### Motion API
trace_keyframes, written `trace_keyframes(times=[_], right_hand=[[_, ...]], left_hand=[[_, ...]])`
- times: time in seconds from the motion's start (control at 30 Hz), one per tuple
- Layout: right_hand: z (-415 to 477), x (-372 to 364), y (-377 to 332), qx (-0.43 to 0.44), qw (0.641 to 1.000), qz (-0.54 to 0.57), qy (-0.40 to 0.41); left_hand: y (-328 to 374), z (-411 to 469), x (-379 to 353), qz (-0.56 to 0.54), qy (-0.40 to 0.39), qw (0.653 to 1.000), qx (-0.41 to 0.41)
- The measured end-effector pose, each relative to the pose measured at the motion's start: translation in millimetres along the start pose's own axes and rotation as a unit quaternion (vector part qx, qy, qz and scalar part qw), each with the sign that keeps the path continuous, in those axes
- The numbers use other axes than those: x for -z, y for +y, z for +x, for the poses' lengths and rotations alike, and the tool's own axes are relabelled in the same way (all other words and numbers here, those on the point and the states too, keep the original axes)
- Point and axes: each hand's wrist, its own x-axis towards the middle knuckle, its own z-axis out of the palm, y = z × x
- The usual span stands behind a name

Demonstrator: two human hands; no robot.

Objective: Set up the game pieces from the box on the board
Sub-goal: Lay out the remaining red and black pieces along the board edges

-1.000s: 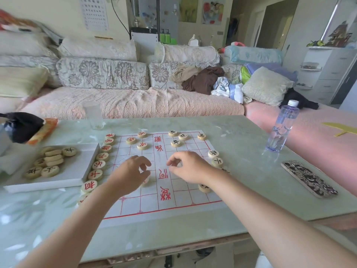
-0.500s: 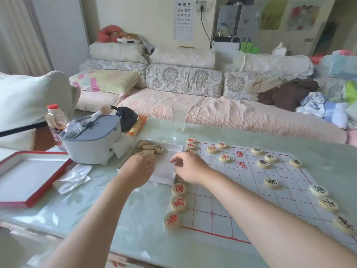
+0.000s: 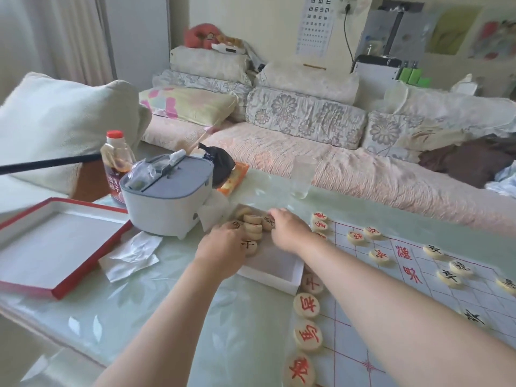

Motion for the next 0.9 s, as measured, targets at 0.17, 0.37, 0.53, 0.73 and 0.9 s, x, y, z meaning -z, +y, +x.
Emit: trace_keyframes(times=[0.17, 0.37, 0.53, 0.73, 0.9], right_hand=[[21.9, -2.4, 2.9, -0.008, 0.998, -0.048, -0.04], [16.2, 2.1, 11.1, -0.01, 0.996, -0.059, -0.063], [2.5, 8.7, 16.9, 0.012, 0.994, -0.068, -0.088], [-11.0, 8.2, 19.0, 0.051, 0.997, -0.044, -0.044], [-31.0, 19.0, 25.2, 0.076, 0.997, -0.007, -0.009]], left_hand=[[9.5, 1.7, 1.4, 0.032, -0.023, 0.999, 0.004], [15.2, 3.2, 7.8, 0.015, -0.044, 0.999, 0.003], [15.9, 2.8, 2.5, -0.015, -0.062, 0.998, 0.02], [23.1, 0.7, 5.1, -0.033, -0.056, 0.998, 0.024], [32.1, -2.3, 10.1, -0.047, -0.034, 0.998, 0.029]])
